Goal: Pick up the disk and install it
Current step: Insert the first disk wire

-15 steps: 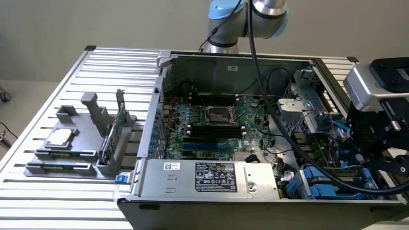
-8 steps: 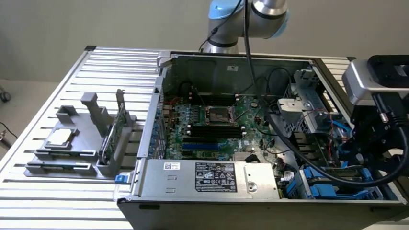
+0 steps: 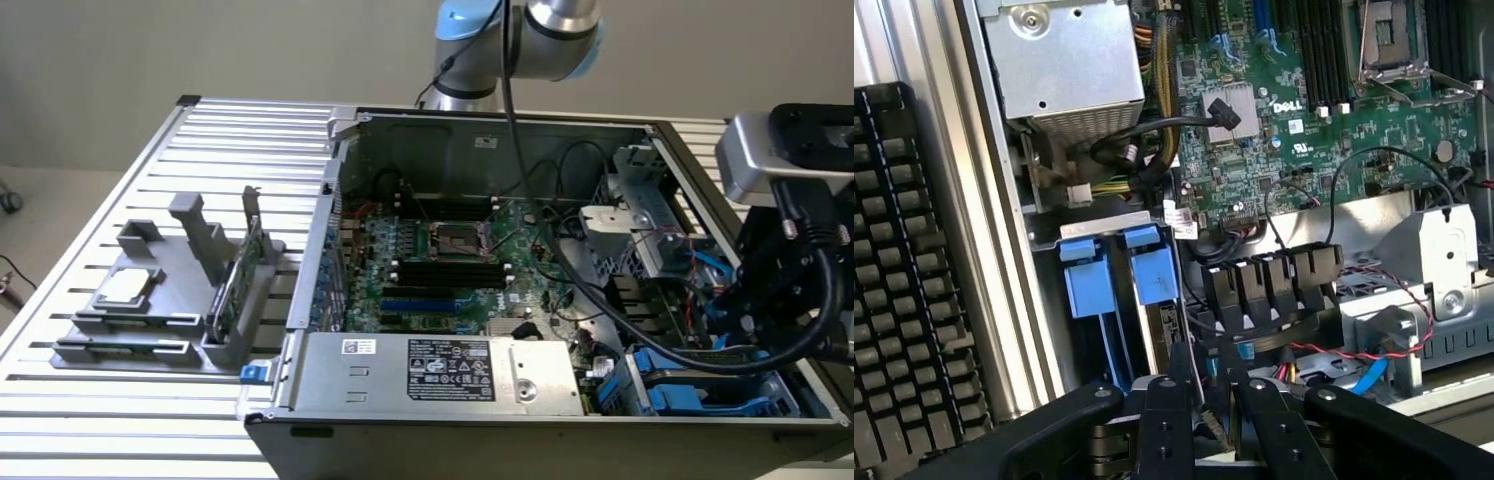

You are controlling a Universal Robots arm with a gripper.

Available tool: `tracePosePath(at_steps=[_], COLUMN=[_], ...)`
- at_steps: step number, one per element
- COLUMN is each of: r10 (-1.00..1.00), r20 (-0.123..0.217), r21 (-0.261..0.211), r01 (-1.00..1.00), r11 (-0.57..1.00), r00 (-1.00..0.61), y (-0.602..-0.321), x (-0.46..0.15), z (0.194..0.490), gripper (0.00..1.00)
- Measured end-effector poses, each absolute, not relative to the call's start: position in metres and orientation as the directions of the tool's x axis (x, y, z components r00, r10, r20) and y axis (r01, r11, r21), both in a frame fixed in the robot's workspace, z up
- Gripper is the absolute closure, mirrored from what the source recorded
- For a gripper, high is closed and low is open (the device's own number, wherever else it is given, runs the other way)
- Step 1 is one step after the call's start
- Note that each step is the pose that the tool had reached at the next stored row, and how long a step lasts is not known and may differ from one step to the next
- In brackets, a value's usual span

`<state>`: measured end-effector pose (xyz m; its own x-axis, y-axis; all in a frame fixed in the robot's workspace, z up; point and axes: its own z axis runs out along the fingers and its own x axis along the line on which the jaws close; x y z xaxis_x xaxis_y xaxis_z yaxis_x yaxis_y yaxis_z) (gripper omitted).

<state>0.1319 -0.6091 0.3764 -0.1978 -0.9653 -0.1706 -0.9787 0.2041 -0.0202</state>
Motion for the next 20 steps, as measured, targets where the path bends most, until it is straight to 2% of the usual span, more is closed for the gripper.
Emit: tracePosePath(at_steps=[9, 15, 20], r10=[-0.943, -0.928, -0.906], r20=[-0.183, -0.180, -0.179], r21=[0.011, 0.047, 0.054], r01=[-0.959, -0.945, -0.923], r11=[0.282, 0.324, 0.381], r00=[-0.279, -0.327, -0.384], y=[-0.6093, -0.6093, -0.6093], x=[0.1319, 0.1317, 0.1318], z=[0.3783, 0.3785, 0.3785], gripper=[0.75, 0.75, 0.75])
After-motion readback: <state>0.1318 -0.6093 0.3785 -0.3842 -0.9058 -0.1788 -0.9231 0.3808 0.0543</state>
